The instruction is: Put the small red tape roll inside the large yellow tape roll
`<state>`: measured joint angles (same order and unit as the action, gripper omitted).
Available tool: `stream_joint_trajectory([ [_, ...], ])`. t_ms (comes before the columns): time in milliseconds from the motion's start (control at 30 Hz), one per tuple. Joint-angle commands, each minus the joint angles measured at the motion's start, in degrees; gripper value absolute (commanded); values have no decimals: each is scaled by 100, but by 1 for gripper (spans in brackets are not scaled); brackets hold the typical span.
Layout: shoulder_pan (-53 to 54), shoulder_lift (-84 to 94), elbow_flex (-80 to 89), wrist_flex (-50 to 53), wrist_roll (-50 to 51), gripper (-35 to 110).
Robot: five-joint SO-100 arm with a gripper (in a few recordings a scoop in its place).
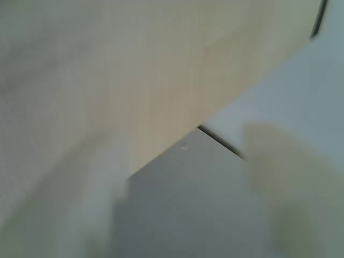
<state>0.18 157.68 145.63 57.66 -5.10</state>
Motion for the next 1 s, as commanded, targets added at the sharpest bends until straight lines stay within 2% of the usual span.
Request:
stream_joint_trajectory([
  [0,-229,-2145,-2101,272,62,15],
  [133,-422,-3287,-3103,308,-18,17],
  [267,-554,-4562,-4298,853,-9,21],
  [667,-1213,-6100,-5353,562,-659,19],
  [967,-1389,-8271,-7295,747,-896,19],
])
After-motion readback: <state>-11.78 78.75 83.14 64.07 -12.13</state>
